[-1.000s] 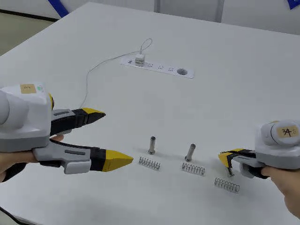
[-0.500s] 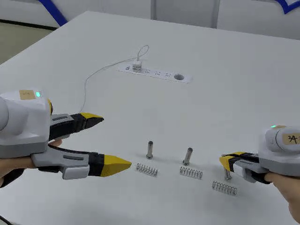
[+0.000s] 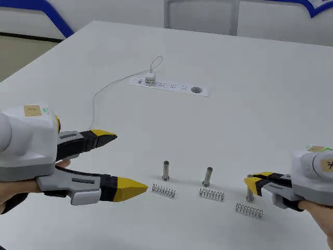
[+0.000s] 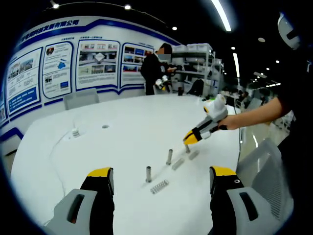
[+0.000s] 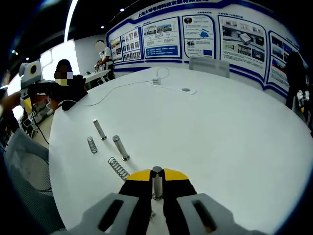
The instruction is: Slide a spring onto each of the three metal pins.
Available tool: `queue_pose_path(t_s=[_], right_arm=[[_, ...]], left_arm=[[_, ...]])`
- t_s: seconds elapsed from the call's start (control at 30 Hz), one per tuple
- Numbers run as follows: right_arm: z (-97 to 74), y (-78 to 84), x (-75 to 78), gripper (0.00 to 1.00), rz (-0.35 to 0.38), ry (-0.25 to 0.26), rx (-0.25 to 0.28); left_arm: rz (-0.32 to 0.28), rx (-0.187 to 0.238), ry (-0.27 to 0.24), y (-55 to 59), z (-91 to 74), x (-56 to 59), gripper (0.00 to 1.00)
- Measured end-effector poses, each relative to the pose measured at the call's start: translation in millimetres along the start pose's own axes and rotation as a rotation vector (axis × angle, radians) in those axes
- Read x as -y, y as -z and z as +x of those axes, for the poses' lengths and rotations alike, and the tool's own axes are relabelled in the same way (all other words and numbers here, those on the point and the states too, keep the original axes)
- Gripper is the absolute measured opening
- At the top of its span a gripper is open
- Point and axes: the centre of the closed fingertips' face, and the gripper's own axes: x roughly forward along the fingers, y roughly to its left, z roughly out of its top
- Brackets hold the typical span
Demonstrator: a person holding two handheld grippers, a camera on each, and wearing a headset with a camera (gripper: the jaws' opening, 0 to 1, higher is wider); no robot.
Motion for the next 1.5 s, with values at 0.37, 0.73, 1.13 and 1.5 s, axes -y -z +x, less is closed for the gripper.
queue_pose_path(t_s=[0.37,0.73,1.13,1.5], right_arm=[[4.7,-8.1,6.4,0.07,0.003,-0.007,0.073],[-0.1,-5.3,3.8,0.08,0.028,-0.033,0.209],[-5.8,-2.3,0.0,0.08,-0.090,-0.035,0.181],[-8.5,-1.6,-0.5,0.11,-0.098,-0.047,0.159]], left_arm=[[0.001,-0.020,0.004,4.6,-1.7,4.9,0.83],[0.002,-0.024,-0.004,3.7,-3.8,3.7,0.82],[0.011,-0.038,0.003,6.2,-1.8,8.0,0.83],[0.007,-0.032,-0.009,6.4,-6.8,6.7,0.83]])
